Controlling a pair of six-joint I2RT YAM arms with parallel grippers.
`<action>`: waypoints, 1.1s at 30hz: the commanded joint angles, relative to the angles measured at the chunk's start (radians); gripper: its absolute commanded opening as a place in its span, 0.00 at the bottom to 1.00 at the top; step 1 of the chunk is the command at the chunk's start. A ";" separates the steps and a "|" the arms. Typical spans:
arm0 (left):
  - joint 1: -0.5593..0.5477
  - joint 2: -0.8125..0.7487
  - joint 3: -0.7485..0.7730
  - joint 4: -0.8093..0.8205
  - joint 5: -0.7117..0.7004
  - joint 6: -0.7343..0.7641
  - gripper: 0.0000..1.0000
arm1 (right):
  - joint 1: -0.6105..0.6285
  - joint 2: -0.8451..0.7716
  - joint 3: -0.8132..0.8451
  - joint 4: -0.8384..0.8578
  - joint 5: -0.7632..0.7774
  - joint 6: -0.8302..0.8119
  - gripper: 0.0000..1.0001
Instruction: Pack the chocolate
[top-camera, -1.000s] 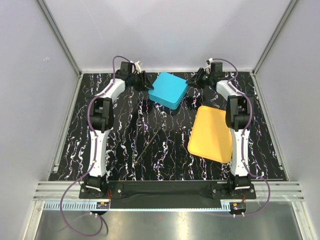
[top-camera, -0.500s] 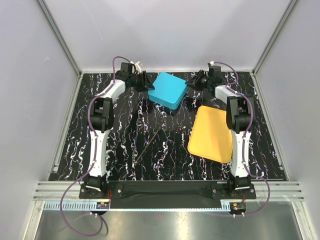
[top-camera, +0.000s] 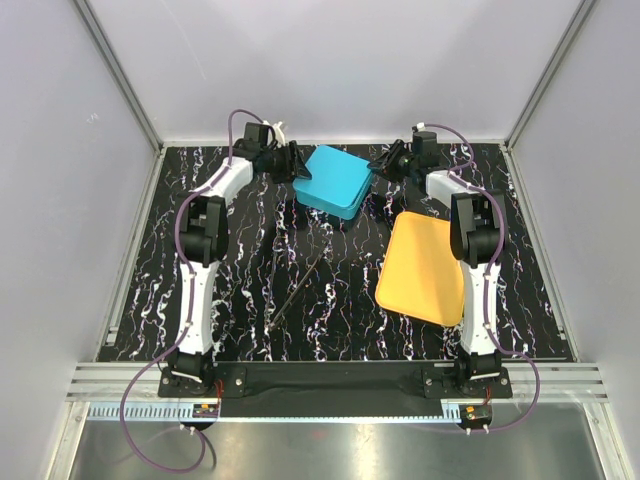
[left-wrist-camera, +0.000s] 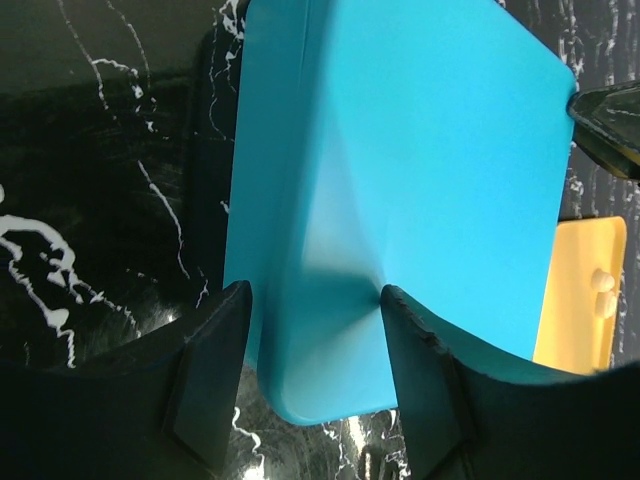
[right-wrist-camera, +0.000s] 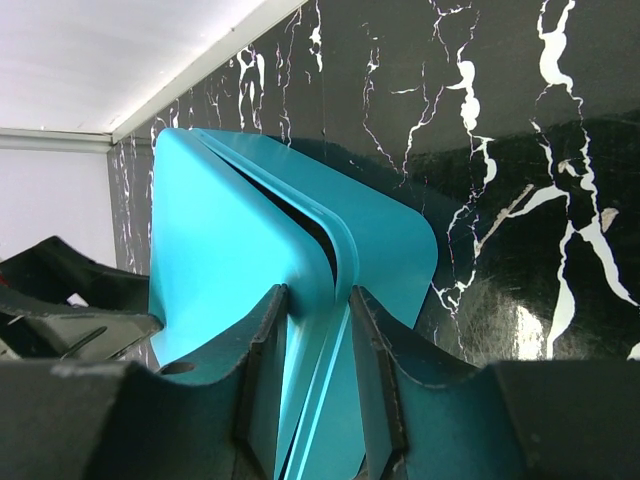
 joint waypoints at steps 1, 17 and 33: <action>-0.006 -0.110 0.037 -0.049 -0.075 0.067 0.61 | 0.034 -0.013 -0.021 -0.129 0.046 -0.039 0.37; -0.001 -0.321 -0.233 -0.103 -0.189 0.097 0.41 | 0.019 -0.010 0.008 -0.132 0.038 -0.052 0.38; 0.007 -0.167 -0.083 -0.169 -0.298 0.056 0.25 | 0.013 -0.004 0.033 -0.149 0.032 -0.064 0.39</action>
